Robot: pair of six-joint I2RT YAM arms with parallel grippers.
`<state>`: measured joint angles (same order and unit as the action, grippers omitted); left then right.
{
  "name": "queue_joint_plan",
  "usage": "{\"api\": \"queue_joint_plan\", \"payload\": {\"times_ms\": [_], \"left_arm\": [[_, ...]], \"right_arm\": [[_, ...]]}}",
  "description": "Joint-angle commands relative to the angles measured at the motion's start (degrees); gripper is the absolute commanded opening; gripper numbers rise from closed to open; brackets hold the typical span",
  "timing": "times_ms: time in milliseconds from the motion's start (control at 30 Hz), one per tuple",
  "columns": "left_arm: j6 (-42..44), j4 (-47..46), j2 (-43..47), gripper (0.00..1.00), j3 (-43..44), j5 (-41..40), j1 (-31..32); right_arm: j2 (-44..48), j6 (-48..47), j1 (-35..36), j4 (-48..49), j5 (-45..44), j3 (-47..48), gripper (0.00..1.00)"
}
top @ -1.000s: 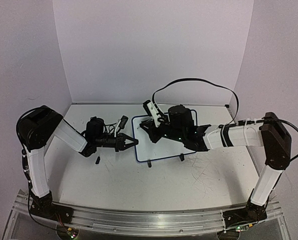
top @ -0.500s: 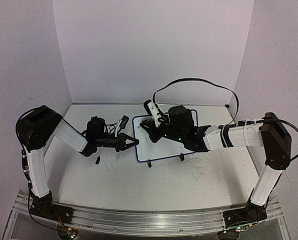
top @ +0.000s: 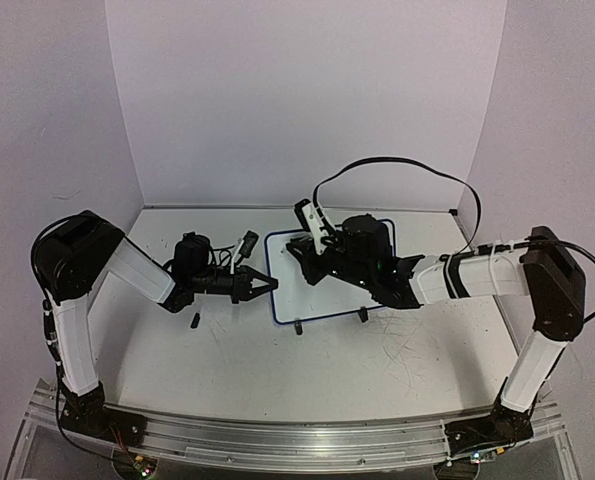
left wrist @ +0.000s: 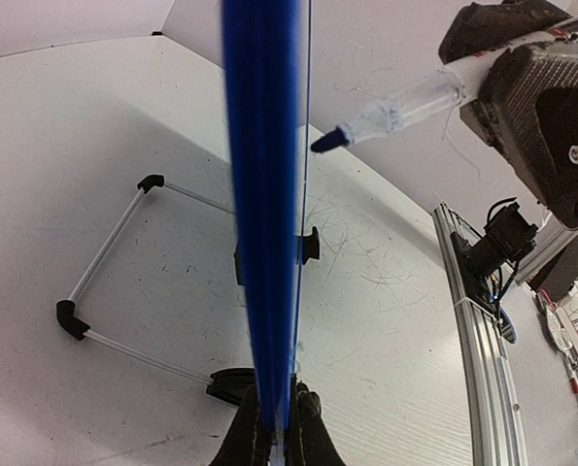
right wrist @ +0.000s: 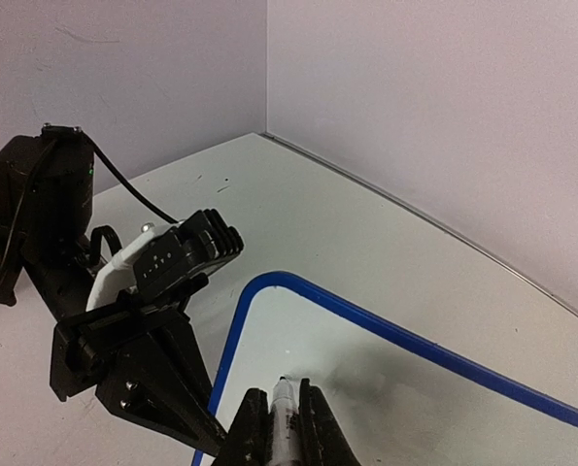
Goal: Write a sentence on the whiteboard
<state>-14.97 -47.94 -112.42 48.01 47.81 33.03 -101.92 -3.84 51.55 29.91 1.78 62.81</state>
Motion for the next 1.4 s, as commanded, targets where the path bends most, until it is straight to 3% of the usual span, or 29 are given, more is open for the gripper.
{"api": "queue_joint_plan", "payload": {"times_ms": [0,1367], "left_arm": [[3.81,4.17,0.42,0.00,0.96,-2.45,0.28],[5.15,5.62,1.18,0.00,1.00,-3.06,0.82]], "right_arm": [[3.79,0.86,0.39,4.09,-0.40,-0.95,0.00],[-0.49,1.50,0.39,2.32,-4.98,2.70,0.00]]}}
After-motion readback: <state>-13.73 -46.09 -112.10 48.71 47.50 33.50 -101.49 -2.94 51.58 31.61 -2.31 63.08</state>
